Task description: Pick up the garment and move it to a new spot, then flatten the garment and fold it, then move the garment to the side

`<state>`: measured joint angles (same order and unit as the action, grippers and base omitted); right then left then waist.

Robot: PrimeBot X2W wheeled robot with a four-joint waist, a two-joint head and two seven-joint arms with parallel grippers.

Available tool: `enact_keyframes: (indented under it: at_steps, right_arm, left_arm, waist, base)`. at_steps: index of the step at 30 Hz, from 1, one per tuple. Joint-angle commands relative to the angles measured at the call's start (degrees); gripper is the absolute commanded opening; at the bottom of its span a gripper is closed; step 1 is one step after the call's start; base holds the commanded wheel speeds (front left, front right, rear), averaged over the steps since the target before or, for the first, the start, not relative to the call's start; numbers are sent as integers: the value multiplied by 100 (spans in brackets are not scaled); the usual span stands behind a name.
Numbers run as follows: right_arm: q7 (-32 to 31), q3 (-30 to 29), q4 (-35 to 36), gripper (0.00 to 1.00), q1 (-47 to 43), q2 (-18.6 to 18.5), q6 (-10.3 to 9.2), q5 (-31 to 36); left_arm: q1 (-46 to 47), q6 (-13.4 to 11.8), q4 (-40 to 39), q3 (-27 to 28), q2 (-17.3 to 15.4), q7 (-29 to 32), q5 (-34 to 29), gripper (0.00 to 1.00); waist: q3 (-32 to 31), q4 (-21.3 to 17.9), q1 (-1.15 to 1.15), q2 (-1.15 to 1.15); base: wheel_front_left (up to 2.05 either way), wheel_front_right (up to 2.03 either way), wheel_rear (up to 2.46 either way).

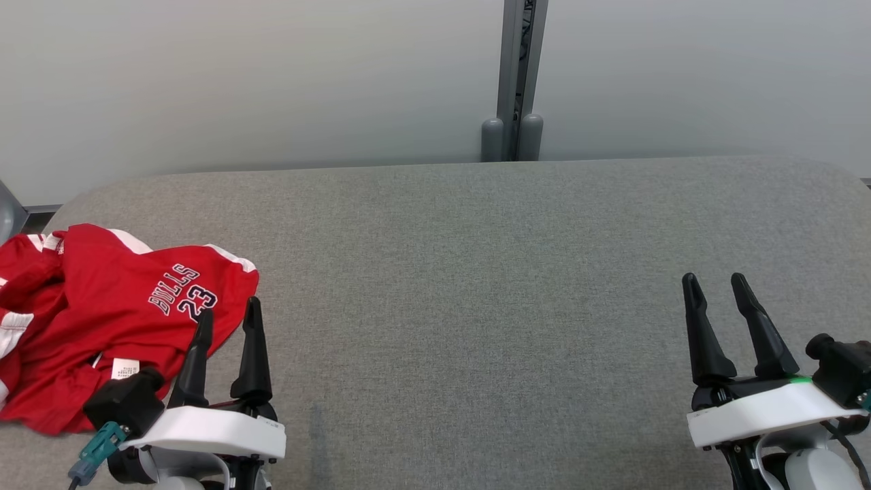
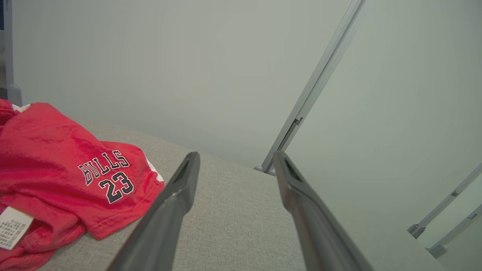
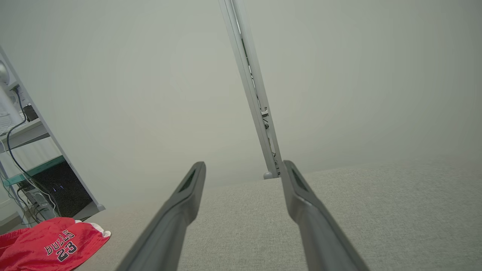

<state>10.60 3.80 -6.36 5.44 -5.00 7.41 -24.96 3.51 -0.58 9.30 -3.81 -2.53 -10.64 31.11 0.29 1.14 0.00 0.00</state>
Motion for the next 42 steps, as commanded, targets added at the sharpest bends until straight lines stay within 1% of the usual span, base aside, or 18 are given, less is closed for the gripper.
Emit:
enact_keyframes:
  at_steps: [1, 28, 39, 42]
  right_arm:
    - [56, -11, 65, 100, 111, -51, 10, 140]
    - [362, -32, 101, 100, 98, -33, 12, 1313]
    - [477, -2, 112, 100, 99, -28, 13, 1701]
    - [469, -3, 98, 100, 94, -27, 13, 1689]
  left_arm:
    - [134, -33, -62, -15, -33, -49, -142, 100]
    - [154, -151, -103, -139, -44, -354, -1190, 100]
    - [162, -221, -85, -207, -48, -461, -1561, 100]
    - [166, -212, -84, -208, -48, -465, -1559, 100]
  waist:
    - [5, 3, 0, 0]
    - [25, 40, 0, 0]
    - [26, 49, 0, 0]
    - [31, 54, 0, 0]
  base:
    - [0, 0, 0]
    - [0, 0, 0]
    - [0, 0, 0]
    - [0, 0, 0]
